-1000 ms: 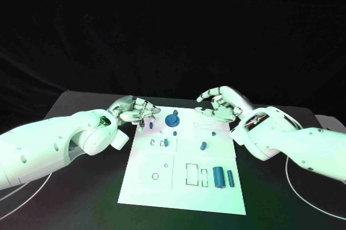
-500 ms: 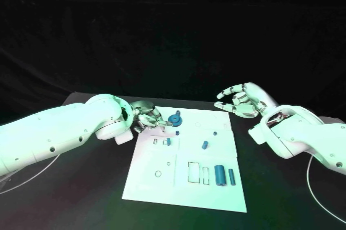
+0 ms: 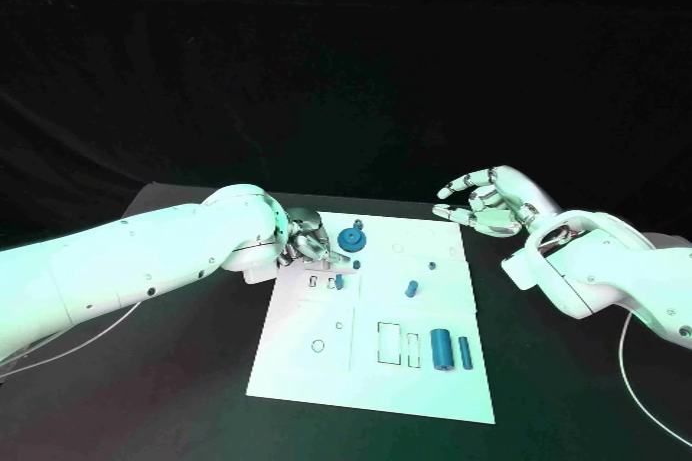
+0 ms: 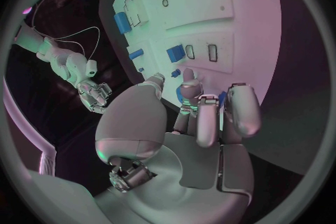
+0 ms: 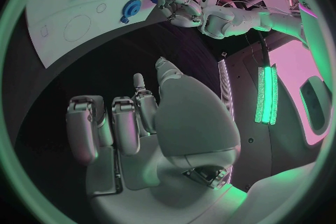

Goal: Assemble the parts on the task board

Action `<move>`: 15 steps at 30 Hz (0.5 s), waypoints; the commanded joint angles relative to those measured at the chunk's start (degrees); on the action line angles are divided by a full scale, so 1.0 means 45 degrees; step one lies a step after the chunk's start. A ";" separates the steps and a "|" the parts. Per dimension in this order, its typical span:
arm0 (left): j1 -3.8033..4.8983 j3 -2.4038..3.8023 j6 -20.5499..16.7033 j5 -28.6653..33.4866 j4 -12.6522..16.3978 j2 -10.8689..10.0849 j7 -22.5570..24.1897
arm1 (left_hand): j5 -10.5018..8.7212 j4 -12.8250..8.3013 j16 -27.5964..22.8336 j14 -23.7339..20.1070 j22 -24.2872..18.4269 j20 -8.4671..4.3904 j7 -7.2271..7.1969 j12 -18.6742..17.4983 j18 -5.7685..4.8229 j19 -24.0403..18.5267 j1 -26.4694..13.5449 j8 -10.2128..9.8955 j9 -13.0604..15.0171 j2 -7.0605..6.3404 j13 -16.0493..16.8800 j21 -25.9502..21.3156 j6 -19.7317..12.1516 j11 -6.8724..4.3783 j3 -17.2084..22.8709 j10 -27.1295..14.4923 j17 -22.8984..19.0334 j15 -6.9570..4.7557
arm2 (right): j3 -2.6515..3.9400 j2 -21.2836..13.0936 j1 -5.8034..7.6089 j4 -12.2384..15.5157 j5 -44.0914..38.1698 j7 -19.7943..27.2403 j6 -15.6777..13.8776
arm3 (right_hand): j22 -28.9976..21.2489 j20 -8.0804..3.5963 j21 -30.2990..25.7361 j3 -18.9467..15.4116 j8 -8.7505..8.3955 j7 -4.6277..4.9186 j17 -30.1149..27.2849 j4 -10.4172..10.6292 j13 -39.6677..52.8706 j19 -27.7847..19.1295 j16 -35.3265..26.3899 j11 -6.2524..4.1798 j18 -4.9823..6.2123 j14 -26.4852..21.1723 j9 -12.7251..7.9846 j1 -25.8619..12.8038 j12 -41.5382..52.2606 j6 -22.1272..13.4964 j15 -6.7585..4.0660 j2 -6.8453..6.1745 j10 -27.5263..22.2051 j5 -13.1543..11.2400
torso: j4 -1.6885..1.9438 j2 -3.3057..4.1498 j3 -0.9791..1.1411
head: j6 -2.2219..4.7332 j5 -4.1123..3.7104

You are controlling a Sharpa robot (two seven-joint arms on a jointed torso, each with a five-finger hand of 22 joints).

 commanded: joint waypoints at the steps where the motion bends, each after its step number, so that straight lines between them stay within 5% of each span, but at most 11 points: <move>1: 0.0035 -0.0022 0.0652 -0.0419 -0.0111 0.0183 -0.0419 | -0.0074 0.0001 0.0062 0.1146 0.0013 -0.0041 -0.0006 0.0039 -0.0258 0.0007 -0.0085 0.0077 0.0015 0.0002 0.0011 0.0056 -0.0060 -0.0037 -0.0053 0.0029 0.2722 -0.0081 | -0.0002 0.0002 -0.0006 0.0010 -0.0212 -0.0135 0.0122 | 0.2570 -0.0032 -0.0086 0.0022 0.0088 0.0012 0.1840 -0.0004 0.0932 0.0705 -0.0066 -0.0002 0.0201 0.1000 0.0018 0.0001 0.0025 0.0084 -0.0105 -0.0081 0.0027 0.0061 | -0.0026 0.0037 -0.0003 | -0.0036 0.0024; 15: 0.0034 -0.0093 0.1457 -0.0444 -0.0296 0.0573 -0.0453 | 0.0065 -0.0026 0.0144 0.1180 0.0218 -0.0046 -0.0022 0.0023 -0.0291 0.0064 0.0030 0.0176 0.0187 0.0092 -0.0039 0.0169 -0.0143 -0.0050 -0.0068 -0.0028 0.2828 -0.0089 | -0.0008 0.0062 -0.0007 -0.0070 -0.0393 -0.0148 0.0090 | 0.2574 -0.0038 -0.0081 0.0005 0.0099 0.0007 0.1850 -0.0009 0.0941 0.0708 -0.0064 -0.0007 0.0199 0.1002 0.0018 -0.0012 0.0036 0.0076 -0.0110 -0.0118 0.0038 0.0065 | 0.0009 0.0041 -0.0017 | -0.0158 -0.0039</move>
